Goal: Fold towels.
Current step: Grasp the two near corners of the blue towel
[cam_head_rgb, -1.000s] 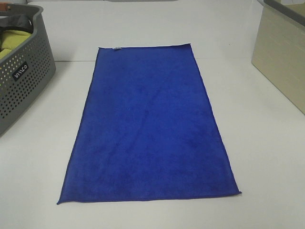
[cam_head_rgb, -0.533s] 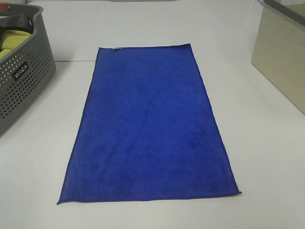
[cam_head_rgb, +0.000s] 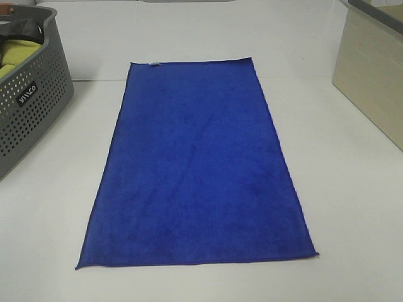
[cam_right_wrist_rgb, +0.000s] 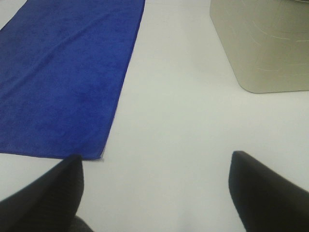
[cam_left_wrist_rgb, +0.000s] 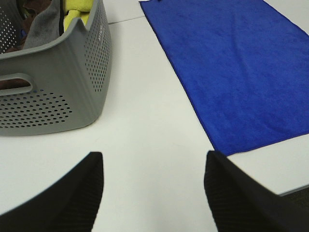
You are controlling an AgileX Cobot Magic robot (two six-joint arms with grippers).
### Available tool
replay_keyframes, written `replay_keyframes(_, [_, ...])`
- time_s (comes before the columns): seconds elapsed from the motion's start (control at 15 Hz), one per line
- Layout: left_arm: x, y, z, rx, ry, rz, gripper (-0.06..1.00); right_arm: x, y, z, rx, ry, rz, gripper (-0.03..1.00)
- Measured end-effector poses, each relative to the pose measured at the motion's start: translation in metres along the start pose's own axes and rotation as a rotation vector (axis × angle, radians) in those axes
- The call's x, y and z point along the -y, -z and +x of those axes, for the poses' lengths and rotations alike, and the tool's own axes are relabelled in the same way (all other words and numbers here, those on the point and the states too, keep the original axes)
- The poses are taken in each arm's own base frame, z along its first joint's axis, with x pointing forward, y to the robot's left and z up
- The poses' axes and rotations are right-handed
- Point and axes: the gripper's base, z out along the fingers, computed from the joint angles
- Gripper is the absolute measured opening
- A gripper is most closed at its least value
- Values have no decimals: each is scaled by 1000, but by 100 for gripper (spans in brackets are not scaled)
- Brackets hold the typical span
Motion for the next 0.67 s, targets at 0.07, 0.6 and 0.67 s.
replay_keyframes(0.07, [0,0,0,0,0,0,59,0,0,0,0,0,0,78])
replay_keyframes(0.6, [0,0,0,0,0,0,59,0,0,0,0,0,0,78])
replay_keyframes(0.67, [0,0,0,0,0,0,59,0,0,0,0,0,0,78])
